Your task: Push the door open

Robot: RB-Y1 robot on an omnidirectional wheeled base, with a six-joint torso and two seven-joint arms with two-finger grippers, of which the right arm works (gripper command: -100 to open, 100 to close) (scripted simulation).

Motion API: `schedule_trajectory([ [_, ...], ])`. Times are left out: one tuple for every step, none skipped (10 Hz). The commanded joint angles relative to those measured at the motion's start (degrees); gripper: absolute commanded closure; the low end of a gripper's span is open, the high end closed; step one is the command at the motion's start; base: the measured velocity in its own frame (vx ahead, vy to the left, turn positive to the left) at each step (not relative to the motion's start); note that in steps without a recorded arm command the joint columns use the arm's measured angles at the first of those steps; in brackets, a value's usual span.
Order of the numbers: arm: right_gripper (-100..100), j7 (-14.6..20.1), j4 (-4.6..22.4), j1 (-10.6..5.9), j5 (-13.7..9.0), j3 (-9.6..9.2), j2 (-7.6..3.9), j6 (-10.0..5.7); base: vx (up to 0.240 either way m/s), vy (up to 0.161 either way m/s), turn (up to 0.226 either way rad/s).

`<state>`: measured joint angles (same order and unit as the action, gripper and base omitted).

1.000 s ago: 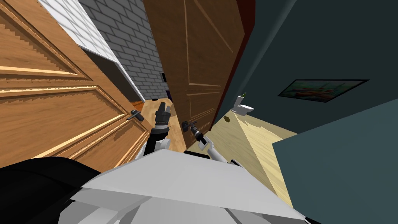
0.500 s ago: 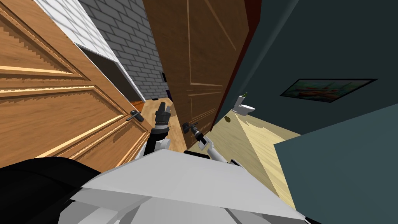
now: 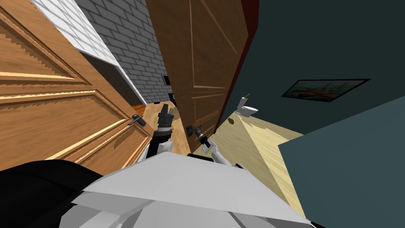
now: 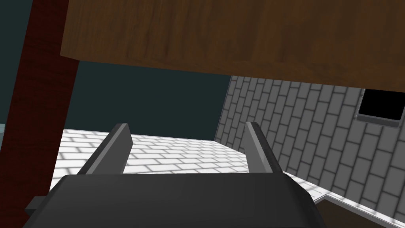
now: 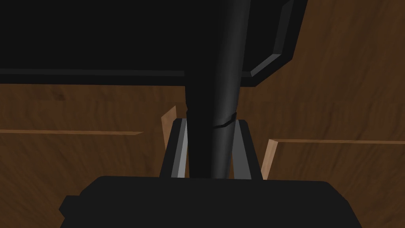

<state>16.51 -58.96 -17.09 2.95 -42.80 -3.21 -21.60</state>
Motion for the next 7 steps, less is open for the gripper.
schedule_trajectory([
  [100,0.1,-0.6,0.12,0.4,0.52,-0.19,0.12,0.078,0.150,-0.079],
  [100,0.2,-0.9,0.50,0.8,0.89,-0.36,0.27,0.088,0.147,-0.057],
  [100,0.2,-1.3,0.97,1.3,1.34,-0.52,0.46,0.082,0.184,-0.102],
  [100,0.3,-1.5,1.21,1.5,1.57,-0.60,0.55,0.086,0.175,-0.093],
  [100,0.3,-2.0,1.74,2.1,2.09,-0.73,0.77,0.097,0.149,-0.100],
  [100,0.4,-2.4,2.29,2.7,2.63,-0.84,0.99,0.107,0.186,-0.149],
  [100,0.4,-2.7,2.59,3.1,2.92,-0.87,1.11,0.095,0.167,-0.097],
])
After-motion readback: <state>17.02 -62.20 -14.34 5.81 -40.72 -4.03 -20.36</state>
